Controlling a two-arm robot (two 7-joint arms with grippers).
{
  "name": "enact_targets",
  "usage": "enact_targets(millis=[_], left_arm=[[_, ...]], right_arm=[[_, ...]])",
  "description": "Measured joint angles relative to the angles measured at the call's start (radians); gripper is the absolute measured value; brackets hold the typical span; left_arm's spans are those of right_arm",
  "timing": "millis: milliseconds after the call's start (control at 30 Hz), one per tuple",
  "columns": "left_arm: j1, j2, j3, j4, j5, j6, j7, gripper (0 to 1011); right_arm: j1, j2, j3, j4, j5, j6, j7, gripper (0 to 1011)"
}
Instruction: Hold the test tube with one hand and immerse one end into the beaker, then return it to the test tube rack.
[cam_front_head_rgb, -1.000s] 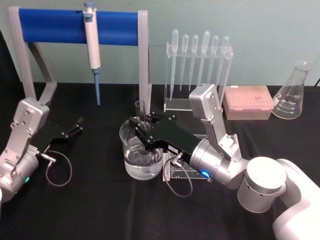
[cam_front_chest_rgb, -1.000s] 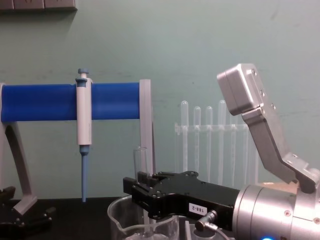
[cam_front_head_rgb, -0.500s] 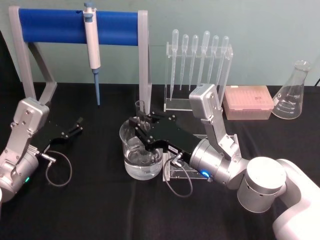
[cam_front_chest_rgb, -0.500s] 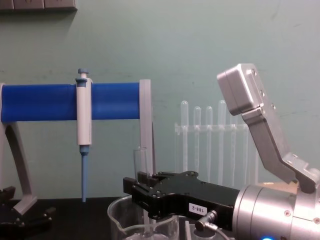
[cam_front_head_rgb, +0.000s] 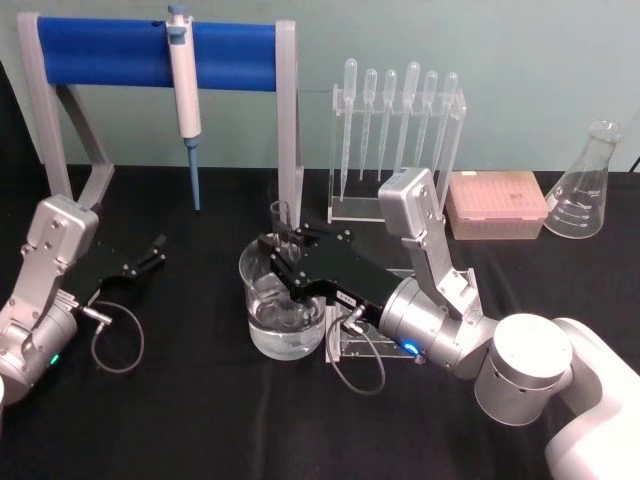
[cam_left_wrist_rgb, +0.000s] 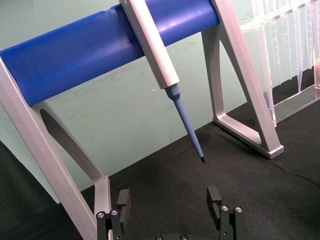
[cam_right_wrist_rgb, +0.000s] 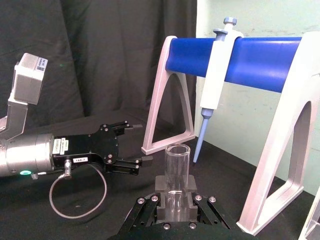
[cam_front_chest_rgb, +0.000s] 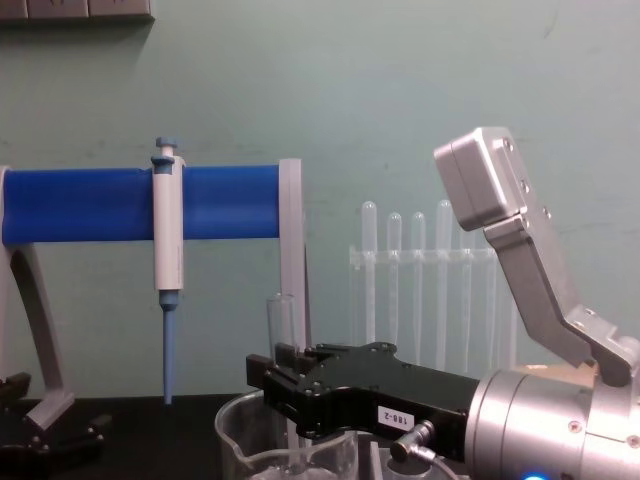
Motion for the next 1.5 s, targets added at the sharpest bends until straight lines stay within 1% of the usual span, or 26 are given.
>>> enact_targets(millis=[1500], left_arm=[[0.000,0.000,0.000,0.000,0.000,0.000,0.000,1000]], right_arm=[[0.000,0.000,0.000,0.000,0.000,0.000,0.000,226]])
